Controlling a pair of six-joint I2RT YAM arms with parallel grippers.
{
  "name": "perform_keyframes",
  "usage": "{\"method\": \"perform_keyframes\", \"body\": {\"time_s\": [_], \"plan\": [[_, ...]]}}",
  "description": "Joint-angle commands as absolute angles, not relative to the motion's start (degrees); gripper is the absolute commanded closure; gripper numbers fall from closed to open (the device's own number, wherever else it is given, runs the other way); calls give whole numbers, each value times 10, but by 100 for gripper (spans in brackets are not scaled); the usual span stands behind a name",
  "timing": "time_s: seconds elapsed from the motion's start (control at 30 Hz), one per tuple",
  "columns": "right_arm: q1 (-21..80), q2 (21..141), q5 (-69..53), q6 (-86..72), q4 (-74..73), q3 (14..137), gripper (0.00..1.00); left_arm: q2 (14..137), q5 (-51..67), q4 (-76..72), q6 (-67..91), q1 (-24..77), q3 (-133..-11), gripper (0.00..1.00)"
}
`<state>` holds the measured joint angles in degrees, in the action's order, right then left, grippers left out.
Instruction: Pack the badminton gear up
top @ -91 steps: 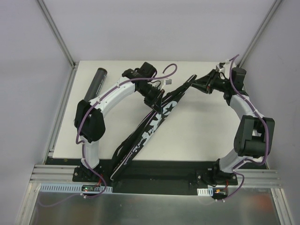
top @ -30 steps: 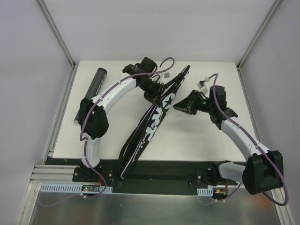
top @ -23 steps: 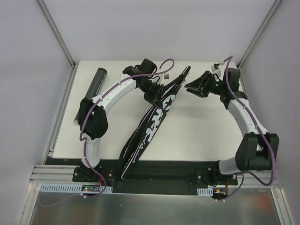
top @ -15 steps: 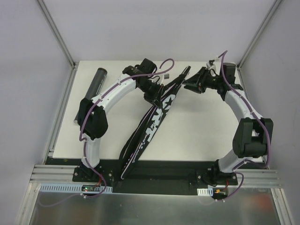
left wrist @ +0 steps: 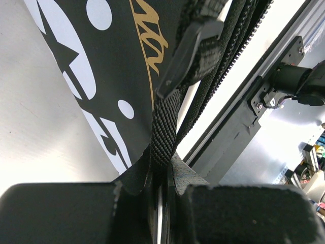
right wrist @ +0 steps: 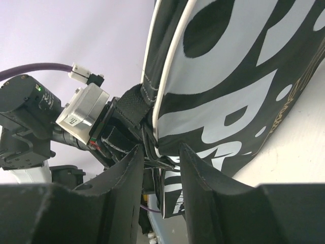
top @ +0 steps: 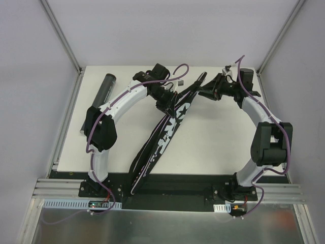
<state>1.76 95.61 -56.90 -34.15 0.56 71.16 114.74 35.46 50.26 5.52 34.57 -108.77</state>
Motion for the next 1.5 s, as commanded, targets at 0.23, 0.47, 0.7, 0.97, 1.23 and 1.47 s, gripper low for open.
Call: {"method": "perform_keyframes", "body": {"time_s": [0.23,0.47,0.7,0.97,1.23,1.47], "plan": [[5,984,-609,-372,68,758,71,1112,375,513,54,354,-1086,100],[4,986,-609,-376,76,760,73,1115,375,514,57,354,-1089,100],[3,989,-610,-374,76,764,89,1114,374,513,55,355,-1085,100],[23,947,-571,-279,-72,776,99,1121,360,514,54,353,-1098,100],[126,822,-447,-283,-99,666,100,1137,353,514,62,349,-1124,100],[230,744,-363,-276,-125,577,100,1131,349,513,64,349,-1125,100]]}}
